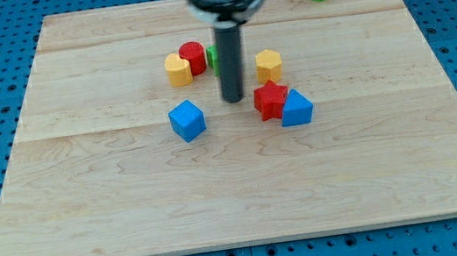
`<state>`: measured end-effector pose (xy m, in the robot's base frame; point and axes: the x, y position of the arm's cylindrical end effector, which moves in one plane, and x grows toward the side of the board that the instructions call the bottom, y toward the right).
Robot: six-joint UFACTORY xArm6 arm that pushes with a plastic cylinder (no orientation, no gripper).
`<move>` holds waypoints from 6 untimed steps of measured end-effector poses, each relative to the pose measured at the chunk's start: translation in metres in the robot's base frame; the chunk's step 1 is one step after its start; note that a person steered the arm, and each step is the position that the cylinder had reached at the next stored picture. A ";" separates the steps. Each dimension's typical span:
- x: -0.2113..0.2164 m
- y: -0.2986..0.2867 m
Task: Move the triangle to the top right of the red star
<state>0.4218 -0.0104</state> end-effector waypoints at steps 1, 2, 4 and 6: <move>0.036 0.066; 0.052 0.107; 0.075 0.135; 0.031 0.154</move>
